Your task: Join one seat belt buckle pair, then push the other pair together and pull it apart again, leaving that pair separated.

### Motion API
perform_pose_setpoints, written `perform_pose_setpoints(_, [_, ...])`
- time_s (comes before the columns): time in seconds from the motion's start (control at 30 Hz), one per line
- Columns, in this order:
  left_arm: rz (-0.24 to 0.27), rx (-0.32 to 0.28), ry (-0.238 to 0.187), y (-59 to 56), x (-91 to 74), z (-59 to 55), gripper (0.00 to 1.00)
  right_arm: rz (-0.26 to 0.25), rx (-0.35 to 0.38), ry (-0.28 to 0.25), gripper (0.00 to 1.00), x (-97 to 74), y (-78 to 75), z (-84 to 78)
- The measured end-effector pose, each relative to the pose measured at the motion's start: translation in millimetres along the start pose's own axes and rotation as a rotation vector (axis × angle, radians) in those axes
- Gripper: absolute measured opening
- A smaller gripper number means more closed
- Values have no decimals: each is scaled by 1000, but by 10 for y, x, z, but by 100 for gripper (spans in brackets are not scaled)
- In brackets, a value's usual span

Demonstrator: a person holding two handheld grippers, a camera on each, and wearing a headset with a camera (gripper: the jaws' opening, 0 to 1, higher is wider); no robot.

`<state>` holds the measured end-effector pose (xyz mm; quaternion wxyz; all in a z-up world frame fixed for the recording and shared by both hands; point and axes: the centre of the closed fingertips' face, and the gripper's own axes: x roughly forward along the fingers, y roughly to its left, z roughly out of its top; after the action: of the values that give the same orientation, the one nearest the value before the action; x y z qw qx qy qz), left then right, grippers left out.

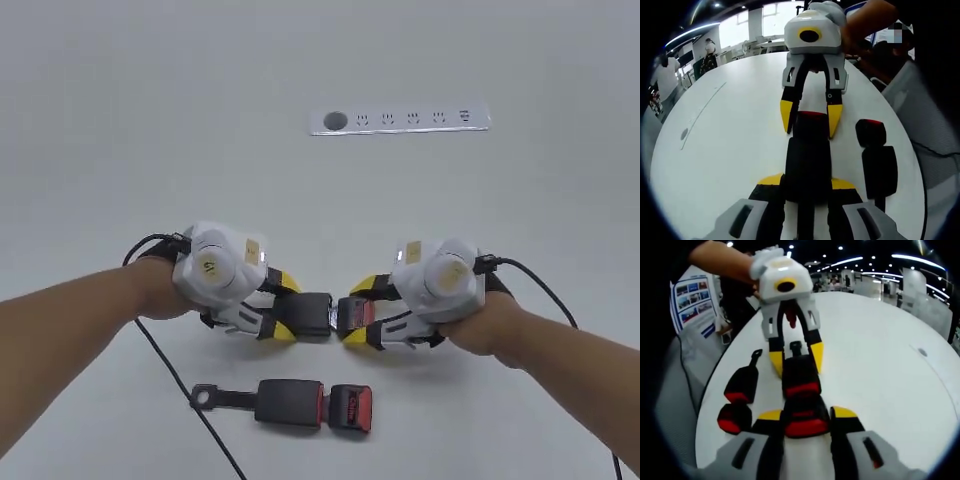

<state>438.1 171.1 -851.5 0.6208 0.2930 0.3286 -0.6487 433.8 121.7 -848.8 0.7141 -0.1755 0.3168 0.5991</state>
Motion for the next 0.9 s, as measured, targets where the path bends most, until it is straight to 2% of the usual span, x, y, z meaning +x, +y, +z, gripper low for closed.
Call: perform_pose_setpoints(0.9, [0, 5, 9, -5, -11, 3, 33, 0, -21, 35, 35, 14, -6, 2])
